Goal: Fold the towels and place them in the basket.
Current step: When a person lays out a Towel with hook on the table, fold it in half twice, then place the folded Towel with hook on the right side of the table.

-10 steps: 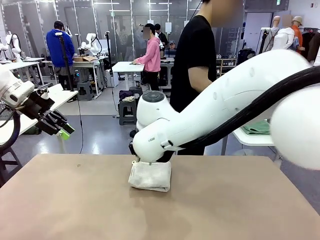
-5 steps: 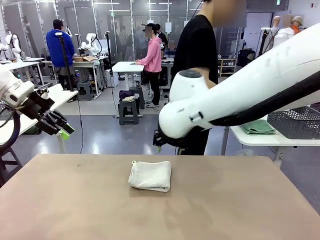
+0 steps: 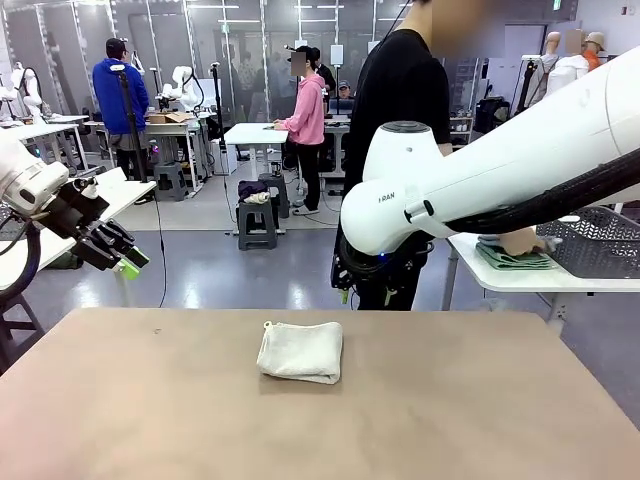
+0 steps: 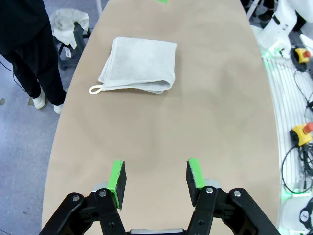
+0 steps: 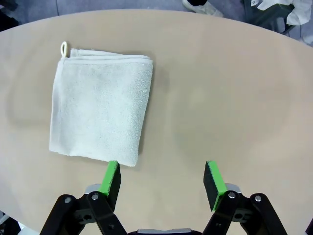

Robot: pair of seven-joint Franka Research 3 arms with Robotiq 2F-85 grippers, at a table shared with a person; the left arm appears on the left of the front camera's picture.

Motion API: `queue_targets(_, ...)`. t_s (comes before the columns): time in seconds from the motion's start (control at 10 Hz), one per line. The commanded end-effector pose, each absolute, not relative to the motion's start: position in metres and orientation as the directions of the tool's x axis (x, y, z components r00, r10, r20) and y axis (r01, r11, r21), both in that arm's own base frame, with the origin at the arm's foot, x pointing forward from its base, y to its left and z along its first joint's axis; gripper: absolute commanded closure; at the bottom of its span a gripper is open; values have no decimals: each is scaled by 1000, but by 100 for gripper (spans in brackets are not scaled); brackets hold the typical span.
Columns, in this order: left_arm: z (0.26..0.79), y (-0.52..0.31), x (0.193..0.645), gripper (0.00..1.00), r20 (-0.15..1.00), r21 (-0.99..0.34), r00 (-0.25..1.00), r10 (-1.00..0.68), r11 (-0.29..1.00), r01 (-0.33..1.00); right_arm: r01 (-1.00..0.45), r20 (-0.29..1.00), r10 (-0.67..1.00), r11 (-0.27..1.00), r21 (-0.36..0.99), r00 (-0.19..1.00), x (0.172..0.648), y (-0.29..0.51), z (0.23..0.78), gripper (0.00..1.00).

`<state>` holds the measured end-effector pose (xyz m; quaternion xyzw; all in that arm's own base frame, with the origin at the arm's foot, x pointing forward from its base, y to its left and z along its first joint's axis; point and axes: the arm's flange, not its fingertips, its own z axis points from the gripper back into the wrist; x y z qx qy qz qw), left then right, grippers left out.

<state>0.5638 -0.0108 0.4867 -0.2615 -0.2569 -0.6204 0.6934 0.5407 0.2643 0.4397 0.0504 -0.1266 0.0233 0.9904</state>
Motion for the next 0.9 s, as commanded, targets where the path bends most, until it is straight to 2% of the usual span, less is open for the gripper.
queue_targets(0.0, 488, -11, 563, 36, 678, -39, 96, -729, 95, 995, -51, 254, 20, 992, 117, 967, 542, 266, 438, 15)
queue_targets(0.8, 488, -11, 563, 36, 678, -39, 96, -729, 95, 995, -51, 254, 20, 992, 117, 967, 542, 266, 438, 15)
